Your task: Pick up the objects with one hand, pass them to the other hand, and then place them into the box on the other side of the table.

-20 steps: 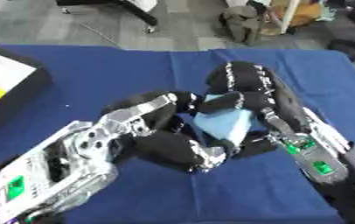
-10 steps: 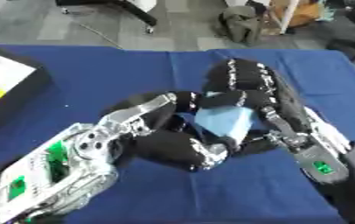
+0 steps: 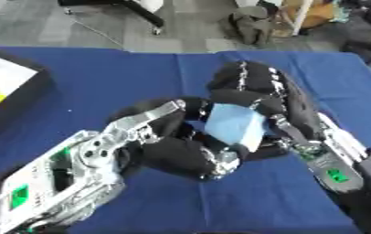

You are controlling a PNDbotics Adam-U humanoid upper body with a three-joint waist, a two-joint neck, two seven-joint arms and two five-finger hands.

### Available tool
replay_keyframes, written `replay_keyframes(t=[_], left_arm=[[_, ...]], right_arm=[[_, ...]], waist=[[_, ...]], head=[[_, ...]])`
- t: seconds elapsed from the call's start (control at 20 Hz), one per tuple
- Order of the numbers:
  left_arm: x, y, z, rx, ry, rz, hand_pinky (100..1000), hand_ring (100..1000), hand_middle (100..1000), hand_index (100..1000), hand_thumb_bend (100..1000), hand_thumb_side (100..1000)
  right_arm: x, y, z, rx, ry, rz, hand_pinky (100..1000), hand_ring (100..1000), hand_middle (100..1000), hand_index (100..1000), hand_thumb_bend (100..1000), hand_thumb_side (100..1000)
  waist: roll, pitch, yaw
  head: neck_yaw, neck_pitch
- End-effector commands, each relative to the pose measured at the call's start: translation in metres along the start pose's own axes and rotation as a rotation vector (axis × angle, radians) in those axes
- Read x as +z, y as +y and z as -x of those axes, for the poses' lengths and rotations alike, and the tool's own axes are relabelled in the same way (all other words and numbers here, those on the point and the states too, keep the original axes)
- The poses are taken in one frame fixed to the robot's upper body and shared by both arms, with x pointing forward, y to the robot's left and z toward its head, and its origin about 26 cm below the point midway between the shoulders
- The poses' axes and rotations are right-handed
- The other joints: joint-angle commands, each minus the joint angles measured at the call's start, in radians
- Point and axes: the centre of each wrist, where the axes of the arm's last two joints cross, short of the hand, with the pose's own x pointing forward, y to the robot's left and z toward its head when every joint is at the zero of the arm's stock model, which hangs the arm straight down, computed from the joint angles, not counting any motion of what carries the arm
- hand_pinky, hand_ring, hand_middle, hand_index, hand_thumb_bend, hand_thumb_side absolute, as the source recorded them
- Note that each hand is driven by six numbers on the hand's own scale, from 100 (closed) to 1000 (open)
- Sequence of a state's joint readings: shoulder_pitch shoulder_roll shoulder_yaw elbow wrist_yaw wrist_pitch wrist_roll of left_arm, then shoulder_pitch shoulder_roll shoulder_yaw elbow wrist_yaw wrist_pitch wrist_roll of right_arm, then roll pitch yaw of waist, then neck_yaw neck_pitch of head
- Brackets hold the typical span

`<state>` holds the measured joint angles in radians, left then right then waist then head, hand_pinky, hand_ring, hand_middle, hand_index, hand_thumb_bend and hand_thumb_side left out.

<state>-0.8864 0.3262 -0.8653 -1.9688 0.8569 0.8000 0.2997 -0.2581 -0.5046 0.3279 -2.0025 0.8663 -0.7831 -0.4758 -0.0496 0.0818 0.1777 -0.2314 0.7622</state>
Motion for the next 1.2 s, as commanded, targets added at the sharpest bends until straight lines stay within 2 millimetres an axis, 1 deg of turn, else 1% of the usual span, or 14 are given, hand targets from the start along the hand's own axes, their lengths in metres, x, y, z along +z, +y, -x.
replay_keyframes(t=[0.05, 0.25, 0.4, 0.45, 0.5, 0.75, 0.8, 0.95, 1.0, 1.1, 1.2], left_arm=[[0.004, -0.007, -0.016, -0.035, 0.0, -0.051, 531, 506, 366, 374, 100, 100], [0.005, -0.006, -0.015, -0.037, 0.001, -0.057, 532, 506, 366, 374, 100, 100], [0.006, -0.004, -0.013, -0.045, 0.006, -0.066, 532, 506, 367, 374, 100, 100], [0.007, -0.003, -0.012, -0.048, 0.008, -0.069, 532, 506, 367, 374, 100, 100], [0.007, -0.001, -0.012, -0.053, 0.011, -0.073, 532, 507, 369, 375, 100, 100], [0.011, 0.007, -0.007, -0.093, 0.028, -0.106, 532, 507, 371, 375, 100, 100], [0.012, 0.008, -0.006, -0.1, 0.031, -0.114, 531, 507, 372, 375, 100, 100], [0.015, 0.013, -0.002, -0.11, 0.039, -0.135, 531, 507, 371, 375, 100, 100], [0.015, 0.014, -0.001, -0.112, 0.041, -0.139, 531, 507, 371, 375, 100, 100], [0.016, 0.015, 0.0, -0.115, 0.043, -0.146, 530, 507, 372, 375, 100, 100], [0.017, 0.016, 0.001, -0.117, 0.043, -0.15, 531, 508, 372, 375, 100, 100]], right_arm=[[0.0, 0.004, -0.002, -0.065, -0.116, 0.072, 644, 624, 612, 861, 320, 100], [0.0, 0.004, -0.002, -0.056, -0.098, 0.057, 652, 637, 613, 872, 317, 100], [0.002, 0.004, -0.003, -0.033, -0.061, 0.014, 663, 663, 613, 931, 331, 100], [0.002, 0.004, -0.003, -0.025, -0.047, -0.001, 663, 664, 613, 932, 331, 100], [0.002, 0.004, -0.003, -0.017, -0.032, -0.014, 668, 674, 632, 951, 332, 100], [0.003, 0.004, -0.003, 0.002, 0.018, -0.047, 673, 690, 712, 975, 320, 100], [0.003, 0.003, -0.003, 0.005, 0.026, -0.05, 680, 701, 782, 986, 317, 100], [0.004, 0.003, -0.003, 0.01, 0.044, -0.059, 691, 718, 846, 1000, 316, 100], [0.004, 0.003, -0.003, 0.01, 0.048, -0.064, 694, 723, 859, 1000, 306, 100], [0.005, 0.004, -0.004, 0.009, 0.06, -0.074, 716, 751, 924, 1000, 242, 100], [0.006, 0.004, -0.005, 0.006, 0.073, -0.082, 728, 768, 951, 1000, 220, 100]], waist=[[0.002, -0.009, -0.002], [0.002, -0.008, -0.004], [0.003, -0.007, -0.005], [0.004, -0.007, -0.005], [0.004, -0.007, -0.006], [0.007, -0.005, -0.009], [0.008, -0.005, -0.009], [0.009, -0.004, -0.009], [0.01, -0.004, -0.009], [0.01, -0.004, -0.011], [0.011, -0.005, -0.011]], head=[[0.0, -0.004], [0.002, -0.005], [0.004, -0.006], [0.005, -0.007], [0.005, -0.007], [0.008, -0.01], [0.008, -0.012], [0.01, -0.015], [0.01, -0.015], [0.012, -0.017], [0.013, -0.019]])
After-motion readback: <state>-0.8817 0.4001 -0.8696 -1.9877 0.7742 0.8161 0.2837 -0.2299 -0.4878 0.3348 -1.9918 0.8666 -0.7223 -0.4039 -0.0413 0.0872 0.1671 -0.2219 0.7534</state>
